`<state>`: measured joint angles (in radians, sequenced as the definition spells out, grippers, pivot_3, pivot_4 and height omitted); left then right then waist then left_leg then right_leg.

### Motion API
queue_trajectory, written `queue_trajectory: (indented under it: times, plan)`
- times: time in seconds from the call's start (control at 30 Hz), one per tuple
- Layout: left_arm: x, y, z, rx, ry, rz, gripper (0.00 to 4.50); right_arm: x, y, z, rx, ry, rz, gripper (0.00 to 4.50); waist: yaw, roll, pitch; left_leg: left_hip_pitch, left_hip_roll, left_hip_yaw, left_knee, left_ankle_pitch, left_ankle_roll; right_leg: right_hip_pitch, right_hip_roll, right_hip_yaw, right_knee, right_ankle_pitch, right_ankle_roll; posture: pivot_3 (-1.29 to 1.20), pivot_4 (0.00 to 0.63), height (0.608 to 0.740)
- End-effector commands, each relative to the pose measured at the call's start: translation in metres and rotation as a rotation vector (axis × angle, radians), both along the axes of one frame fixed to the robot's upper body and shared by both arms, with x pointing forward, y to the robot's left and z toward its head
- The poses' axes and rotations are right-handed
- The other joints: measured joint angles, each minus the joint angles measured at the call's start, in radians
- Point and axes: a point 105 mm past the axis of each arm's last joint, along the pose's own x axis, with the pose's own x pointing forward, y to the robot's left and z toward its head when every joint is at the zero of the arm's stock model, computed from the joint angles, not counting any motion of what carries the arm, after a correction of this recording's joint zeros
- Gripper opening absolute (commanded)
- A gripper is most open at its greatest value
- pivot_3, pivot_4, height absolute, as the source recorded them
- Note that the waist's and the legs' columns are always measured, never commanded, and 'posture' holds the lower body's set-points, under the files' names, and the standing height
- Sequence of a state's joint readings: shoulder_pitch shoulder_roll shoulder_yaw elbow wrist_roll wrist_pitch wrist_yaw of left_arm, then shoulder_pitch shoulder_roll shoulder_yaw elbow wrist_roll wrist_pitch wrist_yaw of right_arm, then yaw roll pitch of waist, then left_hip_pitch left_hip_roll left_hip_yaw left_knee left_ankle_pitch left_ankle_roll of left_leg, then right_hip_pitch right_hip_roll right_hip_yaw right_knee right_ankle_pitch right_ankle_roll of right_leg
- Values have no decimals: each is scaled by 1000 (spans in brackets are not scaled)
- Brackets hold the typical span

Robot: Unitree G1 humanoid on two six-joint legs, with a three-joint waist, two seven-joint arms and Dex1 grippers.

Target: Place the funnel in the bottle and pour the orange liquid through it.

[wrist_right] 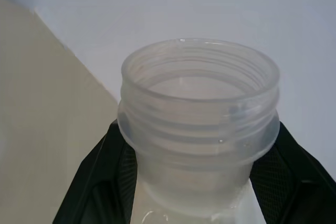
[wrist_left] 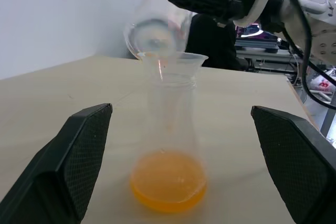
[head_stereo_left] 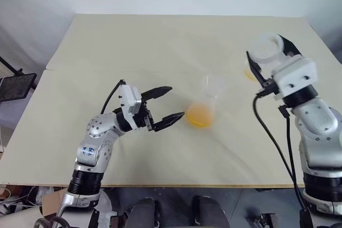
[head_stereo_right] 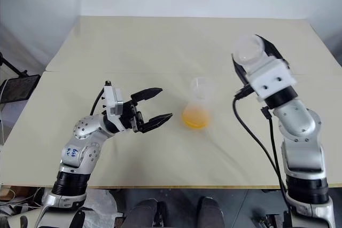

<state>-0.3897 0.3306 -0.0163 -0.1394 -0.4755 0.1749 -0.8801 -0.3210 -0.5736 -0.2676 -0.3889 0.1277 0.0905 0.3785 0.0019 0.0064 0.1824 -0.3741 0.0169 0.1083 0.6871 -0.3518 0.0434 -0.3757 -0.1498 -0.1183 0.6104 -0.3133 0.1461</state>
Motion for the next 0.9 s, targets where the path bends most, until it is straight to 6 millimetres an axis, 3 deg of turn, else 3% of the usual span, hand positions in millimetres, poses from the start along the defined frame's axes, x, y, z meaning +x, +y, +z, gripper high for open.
queue_trajectory:
  times: [0.03, 0.2, 0.47, 0.6, 0.9]
  plan:
    - [-1, 0, 9, -12, -29, -17, 4500, -16, -23, 9, 203, 39, 32, 2443, 0, 0, 0, 0, 0, 0, 0, 0, 0, 0, 0, 0, 0, 0, 0, 0, 150, 740]
    - [0, -1, 8, -6, -27, -32, 4500, -21, -86, -5, 477, 122, -126, 2443, 2, 0, 0, 0, -1, 0, 0, 0, 0, 0, 0, 0, 0, 0, 0, 0, 150, 740]
    - [-1, 1, 8, 5, -26, -40, 4500, -37, -142, -39, 503, 189, -344, 2443, 0, 0, 0, 1, -1, 2, -1, 0, 0, 0, 0, 2, 0, 0, 0, 0, 150, 740]
    - [2, 3, 11, 6, -35, -28, 4500, -48, -163, -61, 527, 201, -437, 2443, 4, 0, 0, 1, -1, 2, -1, 0, 0, 0, 0, 2, 0, 0, 0, 0, 150, 740]
    - [5, 4, 14, -6, -34, -19, 4500, -60, -189, -83, 656, 131, -524, 2443, 0, 0, 0, 2, -1, 4, -1, 0, 0, 0, 1, 4, 0, 0, 0, 0, 150, 740]
